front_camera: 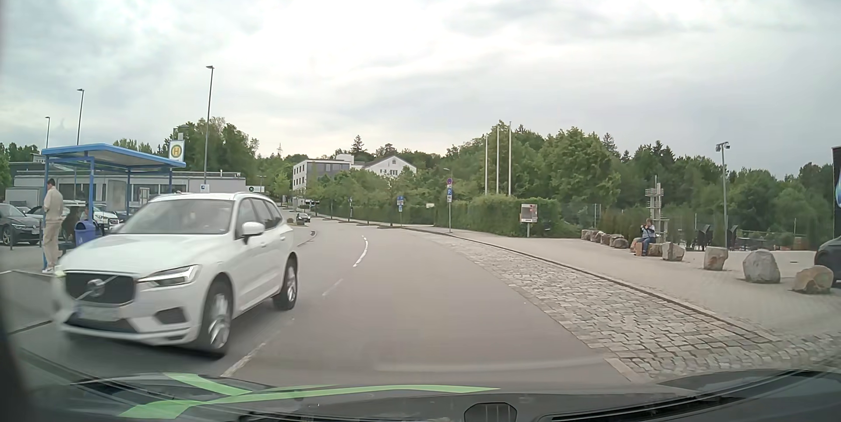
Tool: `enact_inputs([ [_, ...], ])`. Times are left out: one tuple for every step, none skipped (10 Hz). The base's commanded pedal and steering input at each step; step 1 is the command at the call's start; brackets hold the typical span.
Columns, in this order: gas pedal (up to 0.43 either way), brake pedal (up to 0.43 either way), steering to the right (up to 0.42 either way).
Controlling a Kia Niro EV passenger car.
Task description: Follow the waypoints while adhering to traffic rules and regulations
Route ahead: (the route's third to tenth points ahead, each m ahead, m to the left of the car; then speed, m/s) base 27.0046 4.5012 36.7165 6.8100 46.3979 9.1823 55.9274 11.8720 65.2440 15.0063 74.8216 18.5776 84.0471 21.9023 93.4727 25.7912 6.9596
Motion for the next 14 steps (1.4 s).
enact_inputs([
  [0.118, 0.0, -0.024],
  [0.118, 0.0, -0.023],
  [0.118, 0.0, -0.024],
  [0.118, 0.0, -0.023],
  [0.118, 0.0, -0.024],
  [0.118, 0.0, -0.025],
  [0.11, 0.0, -0.025],
  [0.11, 0.0, -0.025],
  [0.11, 0.0, -0.025],
  [0.098, 0.0, -0.025],
  [0.098, 0.0, -0.025],
  [0.098, 0.0, -0.025],
  [0.11, 0.0, -0.025],
  [0.11, 0.0, -0.025],
])
